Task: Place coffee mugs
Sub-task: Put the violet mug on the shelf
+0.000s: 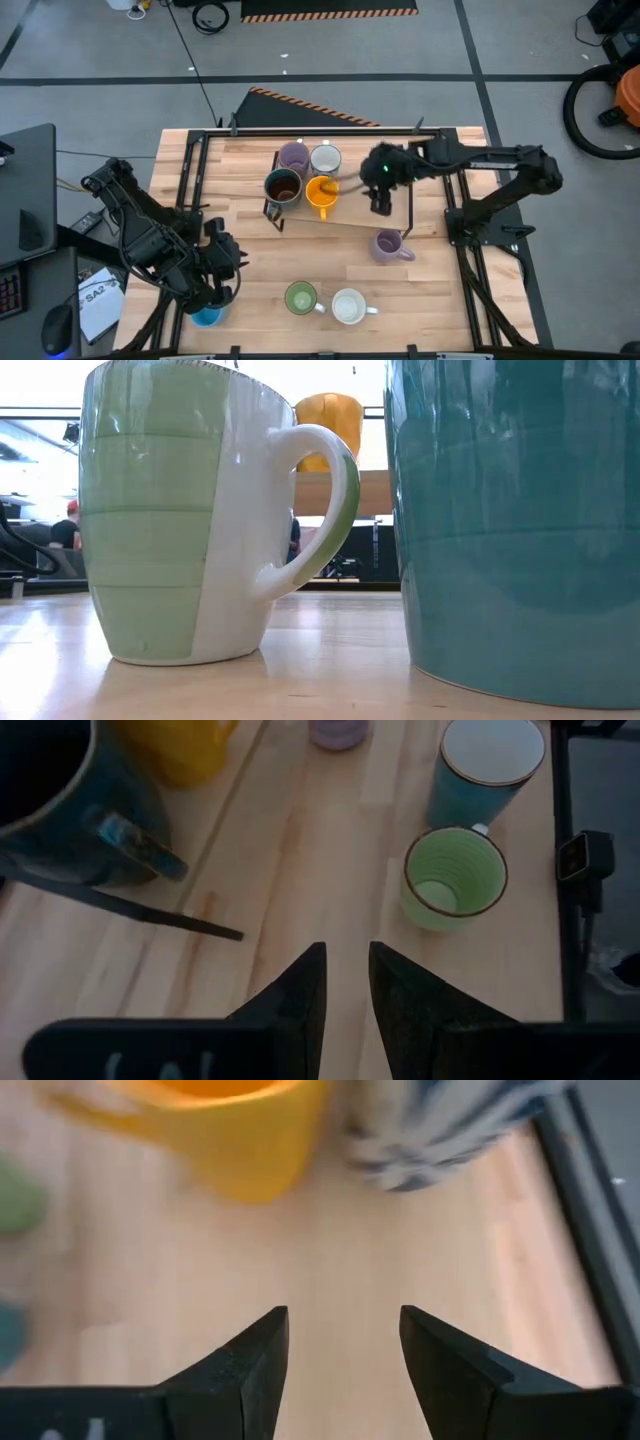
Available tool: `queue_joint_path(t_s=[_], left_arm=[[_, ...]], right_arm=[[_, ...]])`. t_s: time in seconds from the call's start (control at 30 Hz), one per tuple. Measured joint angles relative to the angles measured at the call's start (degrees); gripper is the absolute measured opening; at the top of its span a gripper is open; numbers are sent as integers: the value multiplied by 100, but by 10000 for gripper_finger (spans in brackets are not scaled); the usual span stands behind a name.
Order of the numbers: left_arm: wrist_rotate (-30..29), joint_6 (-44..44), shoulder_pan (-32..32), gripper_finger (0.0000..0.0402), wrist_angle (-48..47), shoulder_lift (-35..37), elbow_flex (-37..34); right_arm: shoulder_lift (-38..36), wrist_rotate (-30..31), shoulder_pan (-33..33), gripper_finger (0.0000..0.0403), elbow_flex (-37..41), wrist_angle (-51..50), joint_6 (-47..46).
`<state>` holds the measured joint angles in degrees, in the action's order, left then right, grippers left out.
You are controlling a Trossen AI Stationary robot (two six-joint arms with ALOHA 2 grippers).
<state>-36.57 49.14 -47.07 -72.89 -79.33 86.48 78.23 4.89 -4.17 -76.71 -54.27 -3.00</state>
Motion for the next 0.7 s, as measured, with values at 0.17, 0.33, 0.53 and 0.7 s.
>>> queue_joint_path(t_s=[0.17, 0.33, 0.53, 0.7], left_arm=[[-177, -216, 0, 84, 0, 0, 0], [-308, -224, 2, 84, 3, 0, 0], [-328, -228, 2, 84, 6, -1, 0], [-328, -224, 2, 84, 13, -2, 2]], right_arm=[[-83, 239, 917, 198, 0, -264, -757], [54, 443, 1783, 198, 0, -331, -1589], [245, 754, 2609, 196, -9, -347, -2397], [536, 783, 3029, 192, -9, -617, -2770]])
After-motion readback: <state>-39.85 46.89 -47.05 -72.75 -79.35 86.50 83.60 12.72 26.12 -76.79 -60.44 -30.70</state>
